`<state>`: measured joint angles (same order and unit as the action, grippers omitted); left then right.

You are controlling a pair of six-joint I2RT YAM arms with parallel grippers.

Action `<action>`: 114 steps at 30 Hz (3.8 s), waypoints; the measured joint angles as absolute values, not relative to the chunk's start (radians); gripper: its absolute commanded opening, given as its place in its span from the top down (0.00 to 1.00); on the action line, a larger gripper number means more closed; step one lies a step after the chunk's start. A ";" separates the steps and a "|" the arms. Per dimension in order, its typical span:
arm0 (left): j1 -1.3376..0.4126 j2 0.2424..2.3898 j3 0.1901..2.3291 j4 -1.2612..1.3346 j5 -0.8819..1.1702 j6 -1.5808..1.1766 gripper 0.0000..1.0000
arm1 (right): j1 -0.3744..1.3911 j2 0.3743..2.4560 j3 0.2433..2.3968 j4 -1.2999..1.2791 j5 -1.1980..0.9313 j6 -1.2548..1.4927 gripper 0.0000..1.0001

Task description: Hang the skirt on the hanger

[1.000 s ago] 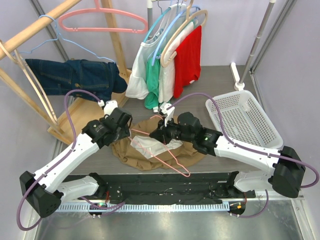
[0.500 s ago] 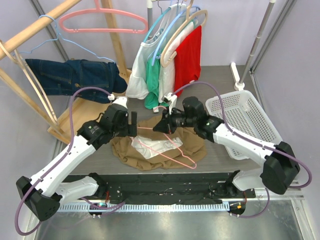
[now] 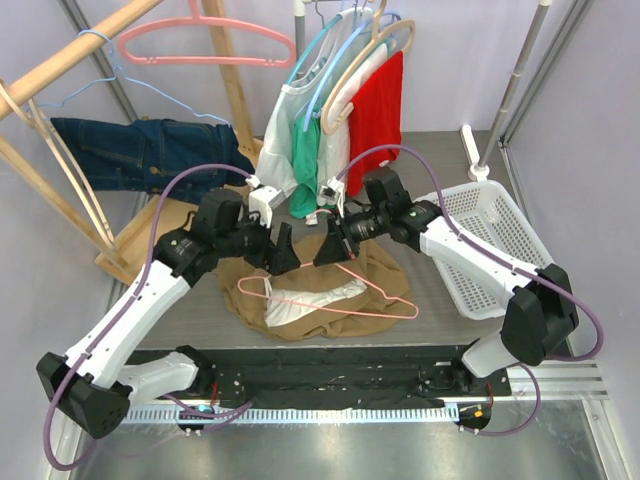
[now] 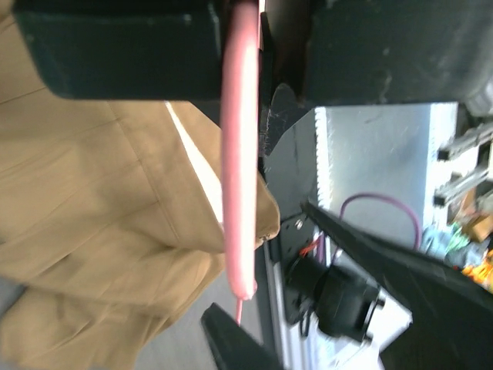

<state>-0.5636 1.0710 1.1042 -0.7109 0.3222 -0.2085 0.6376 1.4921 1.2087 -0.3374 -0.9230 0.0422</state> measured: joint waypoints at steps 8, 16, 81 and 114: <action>-0.493 1.164 1.123 -0.707 0.690 -0.147 0.39 | 0.638 1.492 1.210 -0.452 -0.981 -0.036 0.99; -0.488 1.198 1.114 -0.684 0.881 -0.146 0.50 | 0.638 1.492 1.243 -0.464 -1.016 -0.047 0.99; -0.471 1.336 1.111 -0.490 0.200 -0.338 1.00 | 0.806 1.319 0.818 -0.546 -0.214 0.403 0.95; -0.471 1.145 0.939 -0.423 0.198 -0.453 1.00 | 0.611 1.672 1.024 -0.309 0.022 0.313 0.58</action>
<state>-0.4709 1.1454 0.9390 -0.4229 0.1978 -0.4534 0.6113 1.6722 1.0241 -0.3092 0.0216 0.3134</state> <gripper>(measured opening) 0.039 0.412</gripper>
